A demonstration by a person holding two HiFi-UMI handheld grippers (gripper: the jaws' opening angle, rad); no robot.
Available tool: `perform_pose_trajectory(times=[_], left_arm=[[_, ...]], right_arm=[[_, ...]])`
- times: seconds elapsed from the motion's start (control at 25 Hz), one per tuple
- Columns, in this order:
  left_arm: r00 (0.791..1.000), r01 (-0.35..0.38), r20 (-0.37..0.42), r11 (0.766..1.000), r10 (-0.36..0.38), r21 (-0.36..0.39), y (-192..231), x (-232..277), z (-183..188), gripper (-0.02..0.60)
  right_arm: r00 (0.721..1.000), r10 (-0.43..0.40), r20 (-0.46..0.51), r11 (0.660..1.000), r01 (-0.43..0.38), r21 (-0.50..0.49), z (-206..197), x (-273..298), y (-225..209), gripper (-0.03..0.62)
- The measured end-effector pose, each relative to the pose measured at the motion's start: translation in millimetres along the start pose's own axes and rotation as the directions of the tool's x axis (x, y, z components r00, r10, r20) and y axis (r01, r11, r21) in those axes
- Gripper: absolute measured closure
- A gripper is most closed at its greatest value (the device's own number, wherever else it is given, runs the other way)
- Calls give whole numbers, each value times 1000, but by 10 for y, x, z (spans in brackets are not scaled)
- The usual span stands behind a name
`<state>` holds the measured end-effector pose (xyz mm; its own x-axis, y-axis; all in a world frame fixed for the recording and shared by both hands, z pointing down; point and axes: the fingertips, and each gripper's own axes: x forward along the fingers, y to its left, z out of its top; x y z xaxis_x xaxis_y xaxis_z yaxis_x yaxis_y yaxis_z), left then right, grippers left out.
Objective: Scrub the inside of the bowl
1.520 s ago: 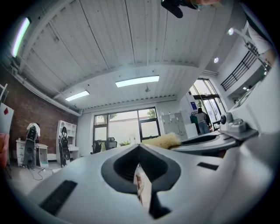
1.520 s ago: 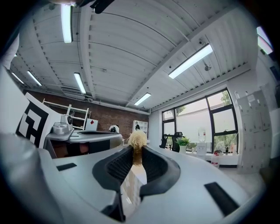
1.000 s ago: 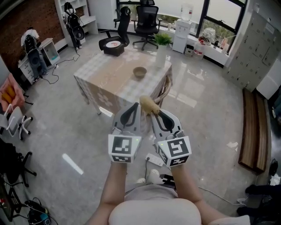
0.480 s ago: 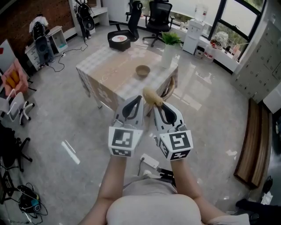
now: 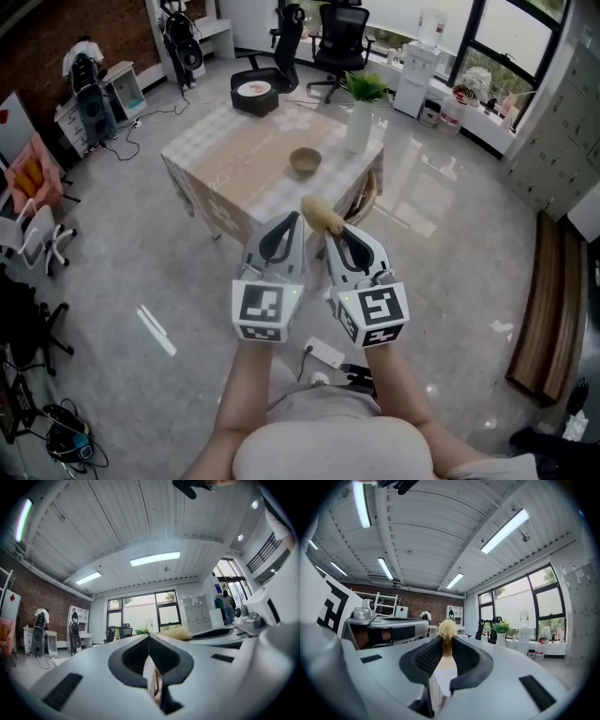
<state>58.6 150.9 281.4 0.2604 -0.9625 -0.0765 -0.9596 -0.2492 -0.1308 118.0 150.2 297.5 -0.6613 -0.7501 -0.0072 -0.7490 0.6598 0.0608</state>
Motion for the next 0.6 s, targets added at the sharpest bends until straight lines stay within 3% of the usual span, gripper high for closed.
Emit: perform_pose_trajectory(times=[0.36,0.6], left_arm=[[999,42,0,999,-42,-28,384,431,-172,571],[993,112,-21,993,-113,-34,849,655,-358,571]], right_arm=[[995,-101,-8,995,101,12,-56,408,-222,533],[984,-173,-38,984,174,40,-178,930,-173,533]])
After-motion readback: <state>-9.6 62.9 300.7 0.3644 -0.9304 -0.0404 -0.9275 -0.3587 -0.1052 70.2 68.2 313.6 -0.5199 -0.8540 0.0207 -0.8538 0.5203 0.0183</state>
